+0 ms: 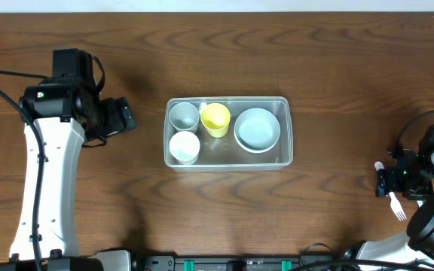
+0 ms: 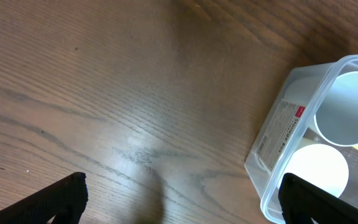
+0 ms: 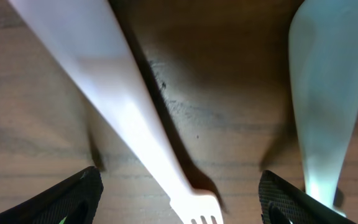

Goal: Pack container
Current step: 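Lower the right gripper and grasp the white fork handle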

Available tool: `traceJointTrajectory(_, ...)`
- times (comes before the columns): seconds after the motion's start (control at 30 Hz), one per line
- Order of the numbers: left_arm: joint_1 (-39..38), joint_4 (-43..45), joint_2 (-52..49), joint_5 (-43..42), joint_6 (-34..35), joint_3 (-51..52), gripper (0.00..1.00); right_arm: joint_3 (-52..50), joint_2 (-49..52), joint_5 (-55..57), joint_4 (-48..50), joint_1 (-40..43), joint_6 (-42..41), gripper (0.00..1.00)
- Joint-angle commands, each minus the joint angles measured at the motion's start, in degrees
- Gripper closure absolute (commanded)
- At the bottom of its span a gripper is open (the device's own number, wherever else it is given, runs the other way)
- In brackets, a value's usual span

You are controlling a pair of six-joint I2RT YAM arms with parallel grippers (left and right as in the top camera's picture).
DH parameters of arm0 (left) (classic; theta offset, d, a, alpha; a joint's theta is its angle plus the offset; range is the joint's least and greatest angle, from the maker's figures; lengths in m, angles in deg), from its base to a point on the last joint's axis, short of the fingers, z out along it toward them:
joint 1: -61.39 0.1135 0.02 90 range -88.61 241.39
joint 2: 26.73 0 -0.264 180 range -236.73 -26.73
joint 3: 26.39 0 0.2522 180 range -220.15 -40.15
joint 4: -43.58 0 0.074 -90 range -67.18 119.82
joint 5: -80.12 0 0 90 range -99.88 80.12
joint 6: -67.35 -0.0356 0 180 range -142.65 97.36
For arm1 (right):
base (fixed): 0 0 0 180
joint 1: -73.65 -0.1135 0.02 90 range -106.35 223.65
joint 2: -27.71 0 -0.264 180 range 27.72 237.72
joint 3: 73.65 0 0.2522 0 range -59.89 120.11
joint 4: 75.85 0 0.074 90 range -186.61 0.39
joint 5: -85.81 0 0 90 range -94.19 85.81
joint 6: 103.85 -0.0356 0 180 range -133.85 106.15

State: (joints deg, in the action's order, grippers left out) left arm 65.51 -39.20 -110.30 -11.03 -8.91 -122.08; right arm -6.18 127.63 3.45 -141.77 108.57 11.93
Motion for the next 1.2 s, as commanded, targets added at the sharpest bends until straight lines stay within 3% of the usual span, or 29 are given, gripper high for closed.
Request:
traceJointTrajectory(0.0, 0.3, -0.2, -0.1, 0.3, 0.5, 0.5, 0.02, -1.6, 0.4, 1.1, 0.9, -0.5, -0.6, 0.19)
traceJointTrajectory(0.27, 0.3, -0.2, -0.1, 0.3, 0.5, 0.5, 0.02, -2.0, 0.4, 0.9, 2.6, -2.4, -0.6, 0.16)
traceJointTrajectory(0.4, 0.3, -0.2, -0.1, 0.3, 0.5, 0.5, 0.02, -2.0, 0.4, 0.7, 3.3, -3.5, -0.7, 0.2)
traceJointTrajectory(0.6, 0.3, -0.2, -0.1, 0.3, 0.5, 0.5, 0.02, -2.0, 0.4, 0.7, 3.6, -4.3, -0.7, 0.32)
traceJointTrajectory(1.0, 0.3, -0.2, -0.1, 0.3, 0.5, 0.5, 0.02, -2.0, 0.4, -3.4, 3.4, -4.3, -0.7, 0.34)
traceJointTrajectory(1.1, 0.3, -0.2, -0.1, 0.3, 0.5, 0.5, 0.02, -2.0, 0.4, -3.5, 3.3, -4.2, -0.7, 0.44)
traceJointTrajectory(1.17, 0.3, -0.2, -0.1, 0.3, 0.5, 0.5, 0.02, -2.0, 0.4, -3.5, 3.3, -4.2, -0.7, 0.58)
